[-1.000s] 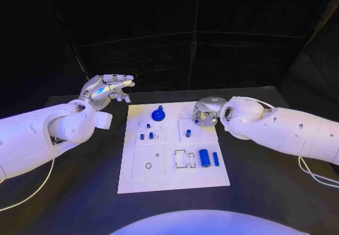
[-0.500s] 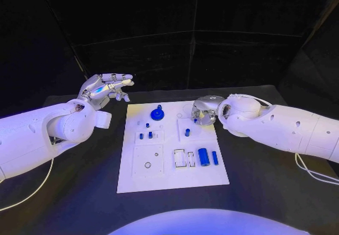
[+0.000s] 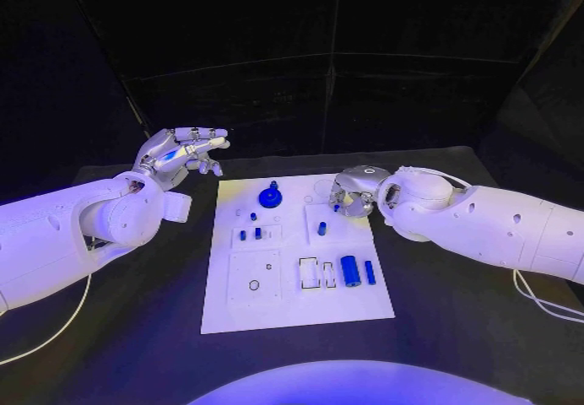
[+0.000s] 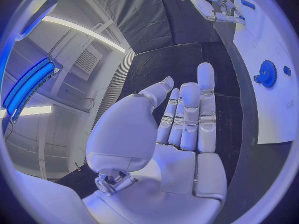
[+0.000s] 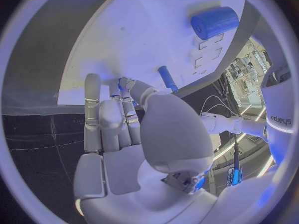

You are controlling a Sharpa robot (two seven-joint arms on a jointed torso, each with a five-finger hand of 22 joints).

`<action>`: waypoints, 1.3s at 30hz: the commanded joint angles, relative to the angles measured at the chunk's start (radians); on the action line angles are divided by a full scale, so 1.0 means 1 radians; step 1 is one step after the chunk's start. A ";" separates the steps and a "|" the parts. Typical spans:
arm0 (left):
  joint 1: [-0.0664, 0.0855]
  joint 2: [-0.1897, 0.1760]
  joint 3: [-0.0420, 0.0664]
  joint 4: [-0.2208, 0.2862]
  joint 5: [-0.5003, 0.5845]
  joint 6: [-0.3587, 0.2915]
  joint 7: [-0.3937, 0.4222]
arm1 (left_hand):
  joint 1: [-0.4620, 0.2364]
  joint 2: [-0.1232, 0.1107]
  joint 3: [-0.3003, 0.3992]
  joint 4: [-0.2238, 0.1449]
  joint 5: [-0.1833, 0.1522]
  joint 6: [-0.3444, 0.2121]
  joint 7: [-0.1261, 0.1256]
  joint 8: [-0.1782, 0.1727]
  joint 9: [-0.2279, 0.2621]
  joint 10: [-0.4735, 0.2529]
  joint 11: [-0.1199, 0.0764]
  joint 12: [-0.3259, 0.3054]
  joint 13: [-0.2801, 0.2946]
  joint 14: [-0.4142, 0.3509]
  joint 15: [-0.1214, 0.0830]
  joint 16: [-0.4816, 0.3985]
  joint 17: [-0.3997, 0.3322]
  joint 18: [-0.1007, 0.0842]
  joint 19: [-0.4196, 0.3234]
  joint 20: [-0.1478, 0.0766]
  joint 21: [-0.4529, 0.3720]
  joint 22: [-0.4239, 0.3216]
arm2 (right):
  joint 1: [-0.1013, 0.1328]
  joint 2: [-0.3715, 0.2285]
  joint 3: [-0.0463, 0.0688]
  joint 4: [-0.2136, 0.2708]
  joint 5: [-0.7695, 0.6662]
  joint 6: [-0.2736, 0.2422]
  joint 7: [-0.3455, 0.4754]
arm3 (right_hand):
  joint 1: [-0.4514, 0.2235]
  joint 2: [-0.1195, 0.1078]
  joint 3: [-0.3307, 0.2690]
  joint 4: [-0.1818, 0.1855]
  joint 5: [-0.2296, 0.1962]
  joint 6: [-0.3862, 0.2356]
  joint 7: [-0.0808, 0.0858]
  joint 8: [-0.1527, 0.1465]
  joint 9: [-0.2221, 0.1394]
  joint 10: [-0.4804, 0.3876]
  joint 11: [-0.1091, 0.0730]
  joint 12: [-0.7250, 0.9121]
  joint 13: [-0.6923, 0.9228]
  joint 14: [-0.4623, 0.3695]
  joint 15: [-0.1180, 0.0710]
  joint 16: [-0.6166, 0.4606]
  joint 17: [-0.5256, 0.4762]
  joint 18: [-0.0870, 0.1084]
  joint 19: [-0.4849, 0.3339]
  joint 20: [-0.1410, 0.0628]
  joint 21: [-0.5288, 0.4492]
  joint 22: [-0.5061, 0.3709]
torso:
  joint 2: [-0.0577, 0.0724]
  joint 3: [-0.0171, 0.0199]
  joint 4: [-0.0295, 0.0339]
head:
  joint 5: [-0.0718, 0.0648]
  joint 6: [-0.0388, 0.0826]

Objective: Assemble the parts on the task board

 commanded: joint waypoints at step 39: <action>0.001 0.006 0.001 -0.005 0.003 0.007 0.014 | -0.004 -0.002 -0.007 -0.001 0.003 -0.009 0.003 0.001 -0.001 -0.011 0.000 0.009 -0.002 -0.007 0.002 0.002 -0.004 0.012 -0.005 0.005 -0.008 -0.002 | 0.003 -0.012 0.004 0.268 0.135 -0.188 0.090 | -0.013 -0.007 0.016 -0.001 -0.005 0.009 0.003 0.001 -0.001 0.009 0.002 0.005 0.002 0.019 -0.008 0.020 0.016 0.006 -0.010 0.001 0.016 0.009 | 0.000 -0.0027 0.0011 | 0.071 -0.017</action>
